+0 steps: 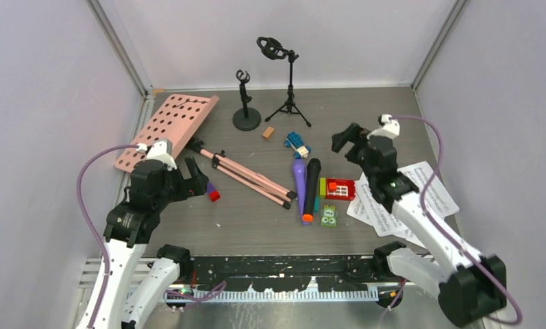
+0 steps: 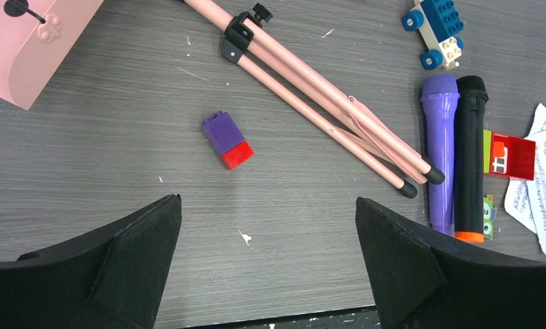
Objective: Pack up the instrument practice props
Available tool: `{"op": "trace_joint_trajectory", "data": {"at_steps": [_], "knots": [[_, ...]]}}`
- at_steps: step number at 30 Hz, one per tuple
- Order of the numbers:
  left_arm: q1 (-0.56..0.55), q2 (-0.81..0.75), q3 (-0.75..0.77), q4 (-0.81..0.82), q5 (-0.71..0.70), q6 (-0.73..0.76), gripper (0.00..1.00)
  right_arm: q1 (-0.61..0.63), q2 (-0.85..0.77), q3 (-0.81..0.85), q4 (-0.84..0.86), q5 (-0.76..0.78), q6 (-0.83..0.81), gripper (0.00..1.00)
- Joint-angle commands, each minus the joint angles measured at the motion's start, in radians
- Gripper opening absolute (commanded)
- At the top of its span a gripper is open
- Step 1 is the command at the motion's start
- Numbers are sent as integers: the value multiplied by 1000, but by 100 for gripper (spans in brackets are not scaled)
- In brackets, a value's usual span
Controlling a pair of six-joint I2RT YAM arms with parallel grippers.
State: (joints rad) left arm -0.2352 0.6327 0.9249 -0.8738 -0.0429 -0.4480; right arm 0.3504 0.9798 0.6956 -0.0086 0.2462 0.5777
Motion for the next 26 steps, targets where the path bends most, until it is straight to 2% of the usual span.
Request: {"op": "trace_joint_trajectory", "data": {"at_steps": [1, 7, 12, 17, 26], "knots": [[2, -46, -23, -7, -13, -27, 100, 7, -287, -39, -296, -8, 92, 100], [2, -108, -50, 20, -14, -23, 100, 9, -567, -65, -495, -14, 47, 100], [2, -145, -71, 43, -6, -23, 100, 10, -703, -63, -537, 2, -47, 100], [2, -160, -81, 58, -3, -22, 100, 10, -752, -55, -565, 23, -126, 100], [2, -153, -69, 43, 3, -20, 100, 10, -787, -70, -581, 25, -116, 100]]}}
